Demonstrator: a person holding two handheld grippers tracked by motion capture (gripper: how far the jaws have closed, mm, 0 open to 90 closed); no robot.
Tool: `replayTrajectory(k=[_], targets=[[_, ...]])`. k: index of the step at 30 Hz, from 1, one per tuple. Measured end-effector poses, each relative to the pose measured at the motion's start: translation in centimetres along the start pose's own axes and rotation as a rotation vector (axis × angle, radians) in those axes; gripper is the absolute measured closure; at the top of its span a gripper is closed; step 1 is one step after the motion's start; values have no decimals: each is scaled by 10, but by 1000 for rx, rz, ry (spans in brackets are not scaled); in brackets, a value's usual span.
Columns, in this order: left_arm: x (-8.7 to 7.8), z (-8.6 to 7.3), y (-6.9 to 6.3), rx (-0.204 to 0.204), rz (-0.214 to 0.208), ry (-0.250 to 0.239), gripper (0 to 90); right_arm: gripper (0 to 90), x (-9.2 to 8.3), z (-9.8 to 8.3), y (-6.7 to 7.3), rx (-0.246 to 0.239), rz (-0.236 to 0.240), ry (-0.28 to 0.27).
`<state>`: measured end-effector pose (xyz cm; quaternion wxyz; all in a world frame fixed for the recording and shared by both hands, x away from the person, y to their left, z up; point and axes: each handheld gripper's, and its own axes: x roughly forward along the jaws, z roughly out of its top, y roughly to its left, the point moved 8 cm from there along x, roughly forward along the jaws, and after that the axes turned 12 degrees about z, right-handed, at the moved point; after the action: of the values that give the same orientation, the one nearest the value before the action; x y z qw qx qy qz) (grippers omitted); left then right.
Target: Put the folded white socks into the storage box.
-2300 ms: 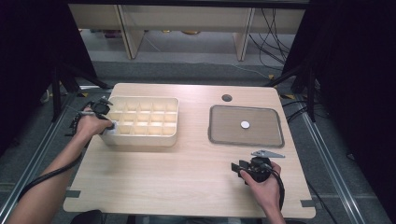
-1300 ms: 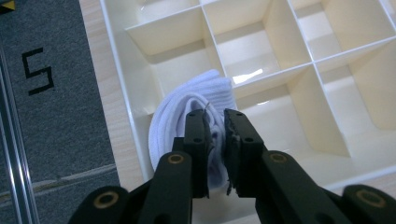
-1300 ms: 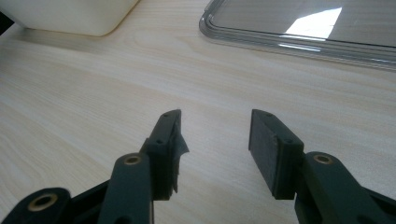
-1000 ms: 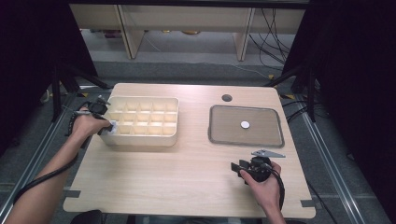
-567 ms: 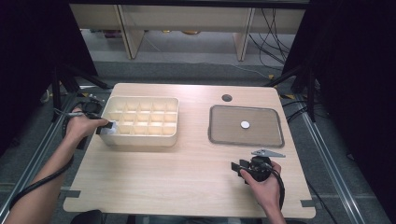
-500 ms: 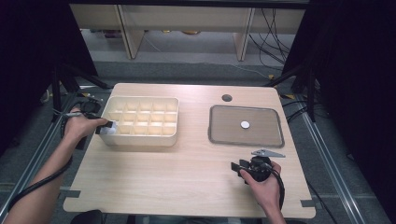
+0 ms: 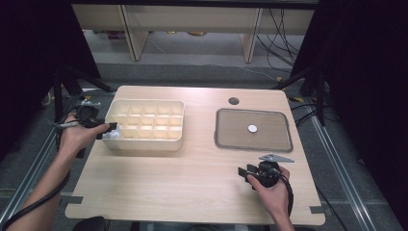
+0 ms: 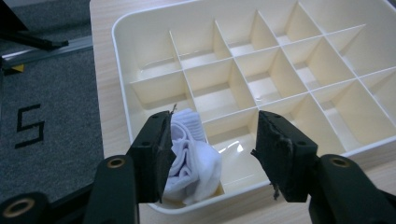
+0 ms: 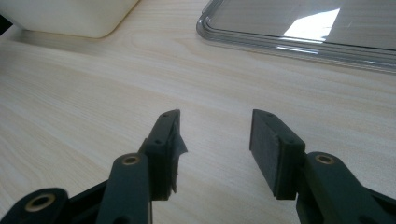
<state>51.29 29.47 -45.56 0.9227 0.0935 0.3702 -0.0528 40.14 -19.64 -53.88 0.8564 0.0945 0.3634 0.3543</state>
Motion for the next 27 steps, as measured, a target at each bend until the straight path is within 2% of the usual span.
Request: replayTrajectory(k=[1, 2, 3, 15, 21, 23, 27], targets=[[-3, -1, -1, 1, 3, -1, 442, 537, 0, 0, 0, 0, 0, 0], [-4, -1, -2, -3, 5, -20, 436, 536, 1, -1, 4, 35, 16, -5], [-6, -3, -3, 7, 8, -16, 431, 536, 1, 0, 1, 1, 15, -3], [-23, -20, -24, 2, 11, -100, 406, 533, 1, 0, 0, 2, 12, -4], [-29, -33, -36, 10, 7, -124, 402, 532, 0, -1, 0, 3, 5, -2], [-30, -36, -41, -12, 6, -145, 402, 532, 1, -1, 0, 5, 13, -2], [-30, -48, -47, -17, 4, -146, 400, 530, 1, -2, 0, 3, -2, 2]])
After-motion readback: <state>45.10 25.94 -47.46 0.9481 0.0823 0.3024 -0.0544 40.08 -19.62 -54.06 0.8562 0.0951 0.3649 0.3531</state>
